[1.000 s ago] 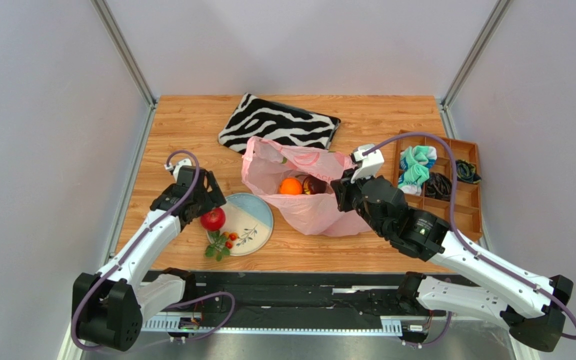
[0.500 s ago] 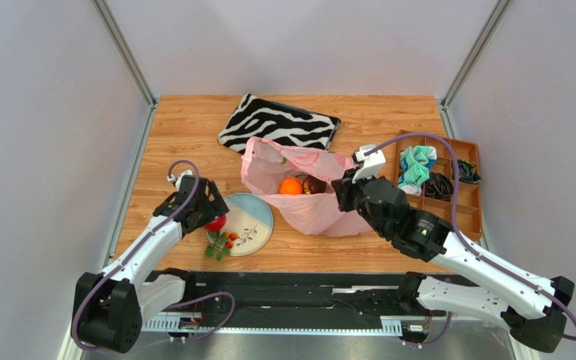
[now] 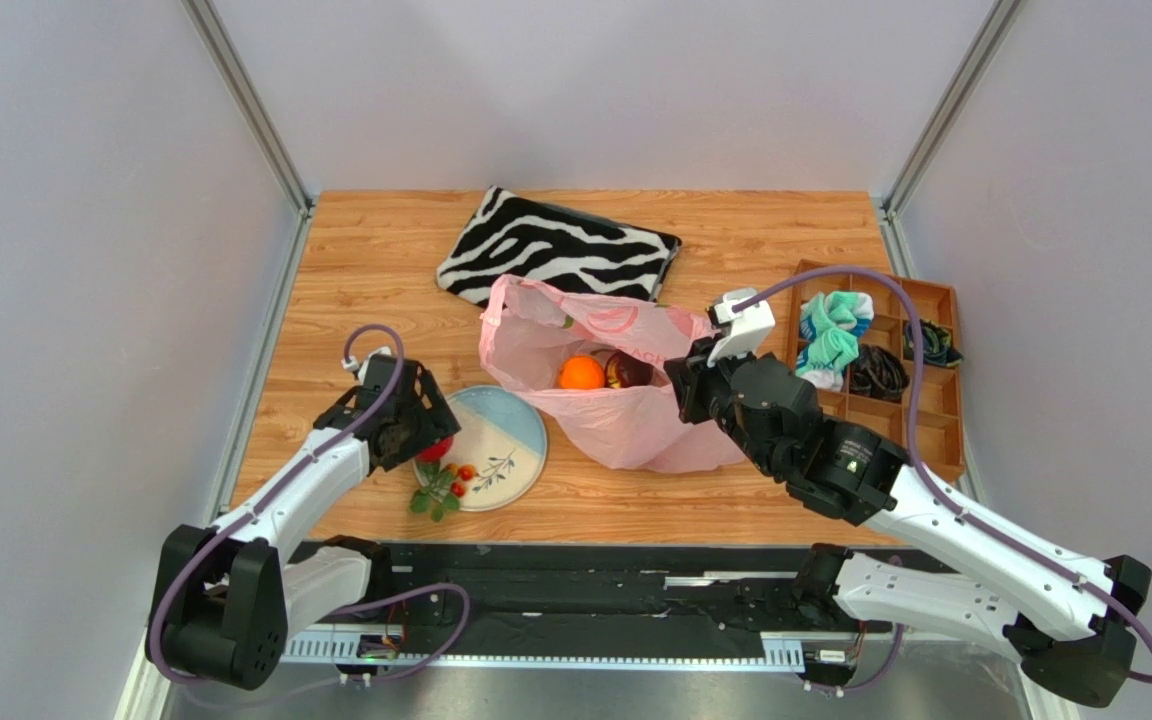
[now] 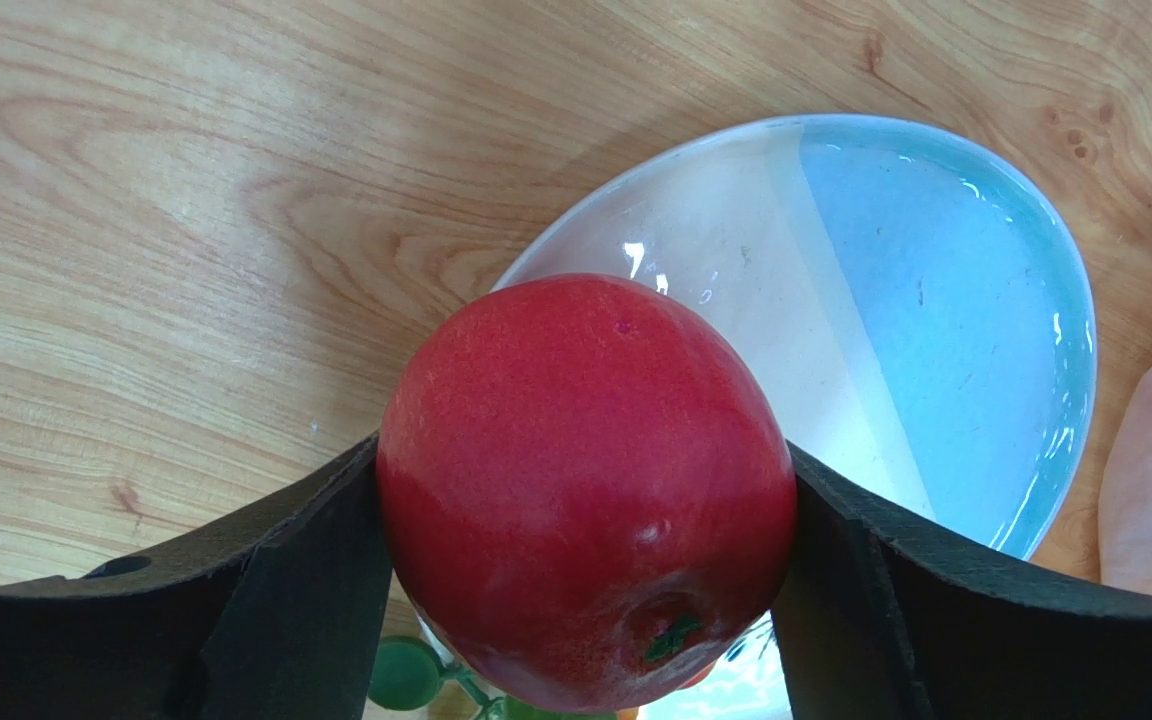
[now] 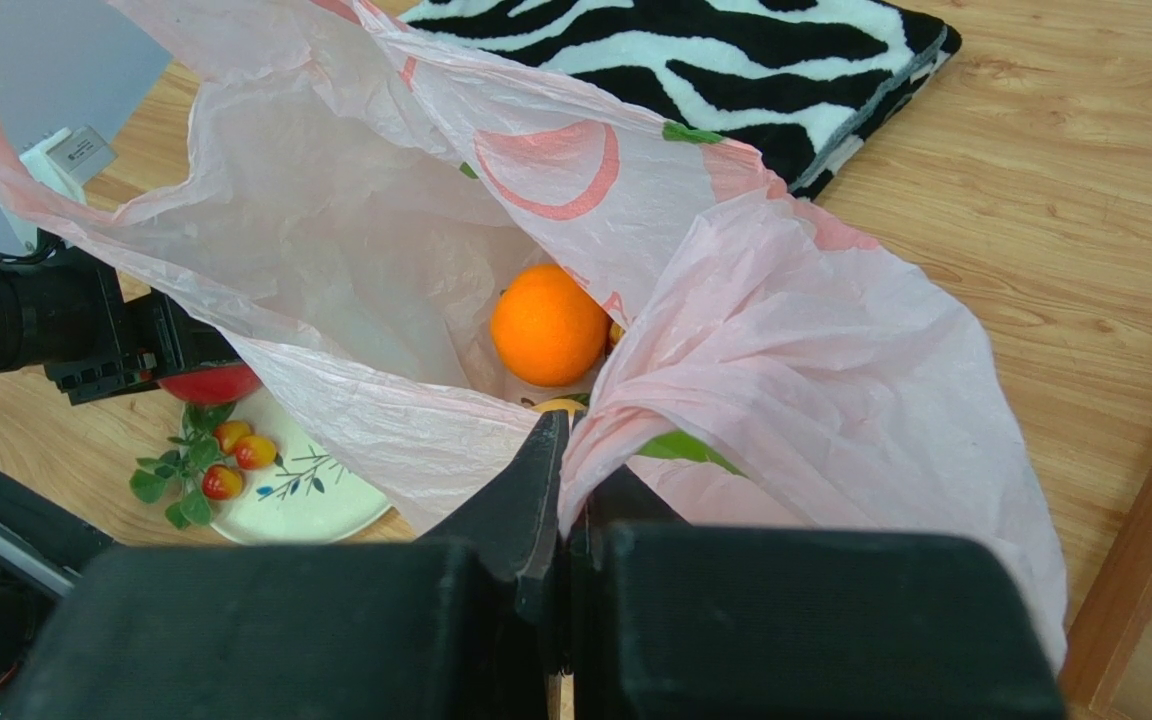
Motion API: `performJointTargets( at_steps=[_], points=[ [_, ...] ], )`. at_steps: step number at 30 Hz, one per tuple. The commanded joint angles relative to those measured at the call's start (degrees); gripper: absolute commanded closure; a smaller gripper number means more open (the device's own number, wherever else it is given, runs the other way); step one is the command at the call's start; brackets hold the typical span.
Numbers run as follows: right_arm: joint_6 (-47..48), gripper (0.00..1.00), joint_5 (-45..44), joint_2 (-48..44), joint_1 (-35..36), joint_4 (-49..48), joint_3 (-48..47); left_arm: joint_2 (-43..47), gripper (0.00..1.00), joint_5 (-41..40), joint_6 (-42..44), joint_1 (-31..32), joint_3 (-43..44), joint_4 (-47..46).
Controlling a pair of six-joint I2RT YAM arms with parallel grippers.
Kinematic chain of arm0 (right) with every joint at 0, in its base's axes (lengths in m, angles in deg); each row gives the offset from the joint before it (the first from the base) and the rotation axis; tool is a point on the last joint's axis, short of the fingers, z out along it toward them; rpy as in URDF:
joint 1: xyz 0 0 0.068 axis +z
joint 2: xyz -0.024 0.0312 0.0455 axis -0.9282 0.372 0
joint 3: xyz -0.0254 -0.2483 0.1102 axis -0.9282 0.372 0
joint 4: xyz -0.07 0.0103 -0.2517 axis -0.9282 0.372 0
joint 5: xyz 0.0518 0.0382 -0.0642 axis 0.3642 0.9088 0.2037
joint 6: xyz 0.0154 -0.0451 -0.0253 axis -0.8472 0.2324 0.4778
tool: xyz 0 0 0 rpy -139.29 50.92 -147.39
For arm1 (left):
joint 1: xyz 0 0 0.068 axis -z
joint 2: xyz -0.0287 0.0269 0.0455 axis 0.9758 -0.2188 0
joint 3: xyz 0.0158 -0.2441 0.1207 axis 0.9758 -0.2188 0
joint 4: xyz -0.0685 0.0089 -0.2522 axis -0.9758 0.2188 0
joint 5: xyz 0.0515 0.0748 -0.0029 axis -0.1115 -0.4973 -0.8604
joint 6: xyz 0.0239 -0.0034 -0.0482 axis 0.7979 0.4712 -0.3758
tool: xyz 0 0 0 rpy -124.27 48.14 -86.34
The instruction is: Place the fruits into the plastic bag
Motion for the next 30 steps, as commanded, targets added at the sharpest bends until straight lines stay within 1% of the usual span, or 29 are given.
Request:
performJointTargets(
  at_steps=[1,8,16,21,25,30],
  points=[
    [-0.66,1.00,-0.84,-0.72,0.05,-2.39,0.44,1.09,0.22,0.52,-1.38,-0.18,-0.31,-2.16],
    [-0.66,1.00,-0.93,-0.37,0.05,-2.39,0.44,3.46,0.25,-1.14,-1.30,-0.18,-0.31,-0.67],
    [-0.57,1.00,-0.67,0.07,0.05,-2.31,0.26,7.76,0.26,-4.57,-0.51,-0.18,0.21,2.58],
    [-0.57,1.00,-0.67,0.16,0.05,-2.39,0.17,12.33,0.26,-6.15,1.42,-0.18,2.05,3.73],
    [-0.57,1.00,-0.67,0.25,0.05,-2.39,0.00,15.23,0.28,-3.44,5.55,-0.18,3.46,1.37],
    [-0.31,1.00,-0.75,0.16,0.05,-2.22,-0.18,19.01,0.28,-0.36,10.11,-0.18,6.97,-1.19]
  ],
)
